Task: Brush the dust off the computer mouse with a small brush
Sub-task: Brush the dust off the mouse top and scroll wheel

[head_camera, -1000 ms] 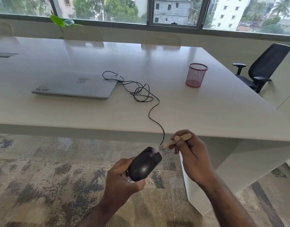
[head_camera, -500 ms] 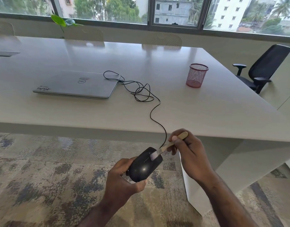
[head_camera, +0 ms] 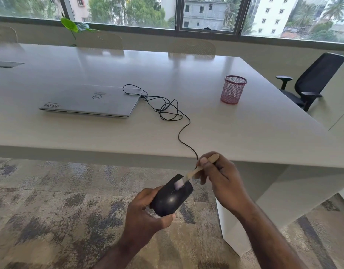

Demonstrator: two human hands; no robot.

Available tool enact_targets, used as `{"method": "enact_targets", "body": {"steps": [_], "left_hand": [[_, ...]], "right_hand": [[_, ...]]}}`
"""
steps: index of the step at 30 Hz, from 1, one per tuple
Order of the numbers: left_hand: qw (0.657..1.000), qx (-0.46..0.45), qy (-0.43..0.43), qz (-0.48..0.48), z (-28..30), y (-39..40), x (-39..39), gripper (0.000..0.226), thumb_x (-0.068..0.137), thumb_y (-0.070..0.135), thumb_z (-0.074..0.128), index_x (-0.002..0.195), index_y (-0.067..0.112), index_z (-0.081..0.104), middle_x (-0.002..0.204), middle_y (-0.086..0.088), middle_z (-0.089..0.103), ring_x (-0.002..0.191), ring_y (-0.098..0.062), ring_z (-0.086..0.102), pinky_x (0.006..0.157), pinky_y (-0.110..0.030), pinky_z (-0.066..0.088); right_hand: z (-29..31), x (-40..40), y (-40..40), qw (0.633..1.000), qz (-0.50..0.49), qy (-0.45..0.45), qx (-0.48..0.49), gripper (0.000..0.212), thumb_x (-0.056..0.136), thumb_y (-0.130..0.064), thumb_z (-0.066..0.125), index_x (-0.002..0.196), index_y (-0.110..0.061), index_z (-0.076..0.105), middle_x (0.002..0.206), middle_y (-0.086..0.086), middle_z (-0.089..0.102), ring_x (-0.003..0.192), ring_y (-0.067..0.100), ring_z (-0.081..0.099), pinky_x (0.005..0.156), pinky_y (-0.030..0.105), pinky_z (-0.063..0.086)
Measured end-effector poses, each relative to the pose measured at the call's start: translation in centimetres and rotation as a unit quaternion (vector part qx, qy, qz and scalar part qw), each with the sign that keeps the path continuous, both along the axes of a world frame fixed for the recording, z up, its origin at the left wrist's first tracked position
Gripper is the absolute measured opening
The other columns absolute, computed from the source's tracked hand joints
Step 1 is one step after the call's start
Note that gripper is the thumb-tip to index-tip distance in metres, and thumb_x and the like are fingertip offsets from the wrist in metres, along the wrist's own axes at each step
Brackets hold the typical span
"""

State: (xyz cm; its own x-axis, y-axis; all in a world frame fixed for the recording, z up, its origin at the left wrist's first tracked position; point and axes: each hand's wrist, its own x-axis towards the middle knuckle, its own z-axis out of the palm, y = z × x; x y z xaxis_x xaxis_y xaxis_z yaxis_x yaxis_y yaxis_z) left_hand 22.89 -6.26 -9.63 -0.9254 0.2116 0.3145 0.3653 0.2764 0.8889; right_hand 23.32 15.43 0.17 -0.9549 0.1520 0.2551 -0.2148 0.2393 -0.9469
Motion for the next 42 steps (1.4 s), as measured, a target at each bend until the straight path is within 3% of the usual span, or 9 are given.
{"method": "enact_targets", "body": {"steps": [7,13,16,21,24,27,31,38,42], "left_hand": [[1.0,0.003,-0.013,-0.002,-0.3,-0.3,0.0,0.069,0.05,0.031,0.088,0.118,0.041,0.074,0.104,0.011,0.071,0.097,-0.011,0.066,0.073,-0.009,0.046],[1.0,0.0,-0.008,-0.004,0.1,-0.3,0.2,0.072,0.048,0.03,0.087,0.117,0.045,0.072,0.105,0.014,0.069,0.098,-0.009,0.065,0.076,-0.007,0.046],[1.0,-0.007,0.0,-0.008,0.2,-0.2,0.2,0.073,0.047,0.027,0.088,0.118,0.035,0.072,0.103,0.013,0.071,0.099,-0.007,0.065,0.078,-0.008,0.046],[1.0,-0.019,0.001,-0.011,0.3,-0.2,0.4,0.074,0.047,0.02,0.089,0.119,0.029,0.075,0.103,0.007,0.071,0.096,-0.006,0.065,0.076,-0.006,0.045],[1.0,-0.013,0.0,-0.007,0.2,-0.2,0.4,0.072,0.047,0.023,0.088,0.116,0.035,0.074,0.101,0.012,0.071,0.096,-0.006,0.065,0.077,-0.006,0.045],[1.0,-0.005,0.0,-0.002,0.3,-0.2,0.5,0.073,0.047,0.022,0.088,0.117,0.04,0.072,0.106,0.017,0.068,0.098,-0.006,0.065,0.077,-0.006,0.045],[1.0,-0.004,0.008,-0.002,0.6,0.0,0.4,0.071,0.048,0.031,0.086,0.115,0.047,0.069,0.106,0.018,0.068,0.095,-0.006,0.065,0.075,-0.006,0.045],[1.0,-0.006,0.017,0.002,0.4,0.0,0.1,0.068,0.048,0.032,0.086,0.112,0.049,0.071,0.104,0.015,0.07,0.094,-0.012,0.067,0.073,-0.008,0.047],[0.999,-0.017,0.035,0.007,0.6,0.0,-0.1,0.066,0.049,0.032,0.087,0.112,0.046,0.073,0.101,0.015,0.072,0.091,-0.013,0.067,0.071,-0.008,0.047]], "right_hand": [[0.2,-0.4,0.1,0.983,-0.081,0.002,0.165,0.019,0.106,-0.02,0.05,0.089,-0.023,0.059,0.073,0.005,0.069,0.063,0.021,0.061,0.061,0.037,0.051],[1.3,0.2,-1.4,0.999,0.014,-0.016,0.025,0.018,0.097,-0.029,0.051,0.085,-0.027,0.065,0.075,-0.001,0.071,0.07,0.022,0.067,0.062,0.037,0.052],[1.0,0.3,-2.2,0.991,0.088,-0.059,0.079,0.018,0.099,-0.032,0.051,0.087,-0.03,0.064,0.072,-0.003,0.072,0.065,0.007,0.066,0.063,0.022,0.051],[1.1,-0.2,-1.5,0.988,-0.028,-0.025,0.147,0.021,0.106,-0.021,0.05,0.088,-0.026,0.06,0.075,-0.001,0.071,0.067,0.004,0.066,0.06,0.017,0.046],[0.8,-0.3,-0.8,0.979,-0.076,0.0,0.189,0.02,0.105,-0.022,0.05,0.087,-0.023,0.059,0.074,0.002,0.069,0.07,0.02,0.067,0.062,0.033,0.049],[0.8,0.0,-0.5,0.976,-0.123,0.038,0.174,0.02,0.101,-0.03,0.049,0.084,-0.026,0.059,0.07,0.0,0.069,0.062,0.012,0.063,0.057,0.026,0.047],[0.7,0.5,-0.5,0.995,-0.055,0.033,0.078,0.02,0.097,-0.032,0.049,0.082,-0.029,0.061,0.074,-0.005,0.068,0.068,0.011,0.067,0.062,0.027,0.051],[-0.1,0.6,1.1,0.983,-0.109,0.042,0.144,0.019,0.095,-0.041,0.046,0.083,-0.034,0.058,0.072,-0.002,0.068,0.064,0.022,0.066,0.058,0.044,0.053],[0.1,1.3,1.1,0.989,-0.083,0.083,0.091,0.019,0.095,-0.042,0.047,0.085,-0.032,0.061,0.073,-0.005,0.067,0.063,0.013,0.063,0.057,0.03,0.05]]}}
